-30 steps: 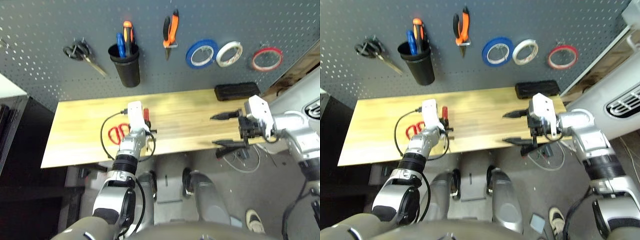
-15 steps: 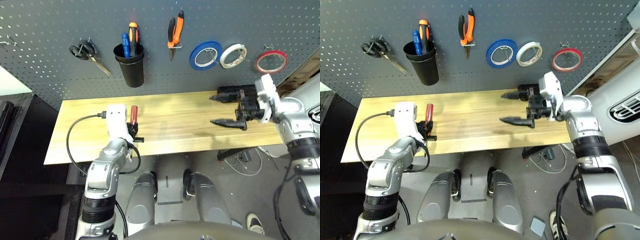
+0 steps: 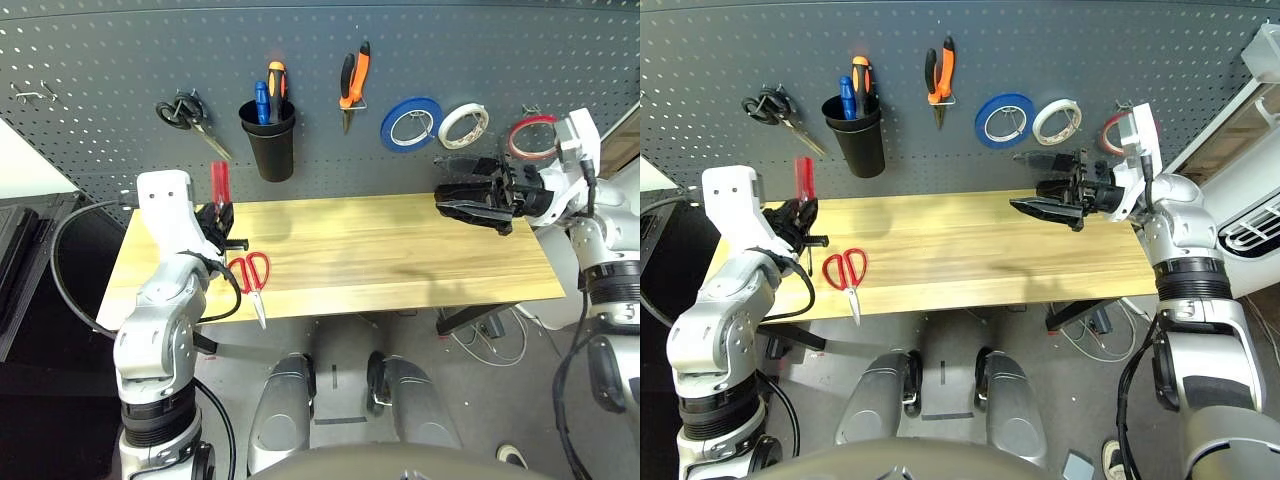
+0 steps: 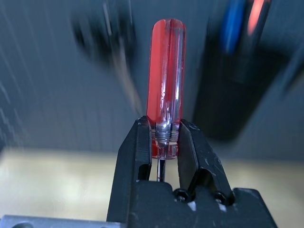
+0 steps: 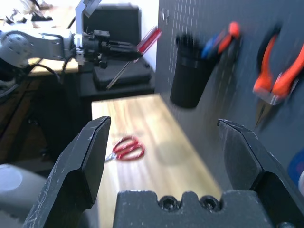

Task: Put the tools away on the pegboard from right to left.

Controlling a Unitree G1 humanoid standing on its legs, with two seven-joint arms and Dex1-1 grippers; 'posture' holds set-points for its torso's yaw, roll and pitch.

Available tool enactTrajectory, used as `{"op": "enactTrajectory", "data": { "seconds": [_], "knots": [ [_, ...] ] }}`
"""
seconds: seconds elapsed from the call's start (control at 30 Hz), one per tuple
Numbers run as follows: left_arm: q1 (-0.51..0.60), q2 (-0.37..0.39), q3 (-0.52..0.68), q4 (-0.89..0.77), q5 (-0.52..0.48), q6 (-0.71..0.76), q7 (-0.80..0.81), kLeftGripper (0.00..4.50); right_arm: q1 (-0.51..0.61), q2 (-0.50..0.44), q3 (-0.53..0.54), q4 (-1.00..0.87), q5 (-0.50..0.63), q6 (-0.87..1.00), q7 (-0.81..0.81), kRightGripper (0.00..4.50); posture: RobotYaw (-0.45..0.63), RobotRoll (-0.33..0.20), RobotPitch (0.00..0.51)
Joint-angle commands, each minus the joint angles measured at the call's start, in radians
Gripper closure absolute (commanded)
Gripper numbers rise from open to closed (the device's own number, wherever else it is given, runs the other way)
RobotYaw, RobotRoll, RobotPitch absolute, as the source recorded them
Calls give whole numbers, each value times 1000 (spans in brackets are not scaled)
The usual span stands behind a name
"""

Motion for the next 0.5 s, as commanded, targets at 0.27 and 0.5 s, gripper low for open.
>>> {"op": "enactTrajectory", "data": {
  "seconds": [0.27, 0.5],
  "knots": [
    [-218, -8, 0, 75, -44, -80, 21, 3706, 10, 1, -26, 35, 11, -20, 36, 0, 88, 0, 27],
    [-387, -64, -5, 159, -79, -115, 62, 3706, 20, -3, -36, 48, 6, -30, 45, 0, 68, 0, 33]
  ]
}}
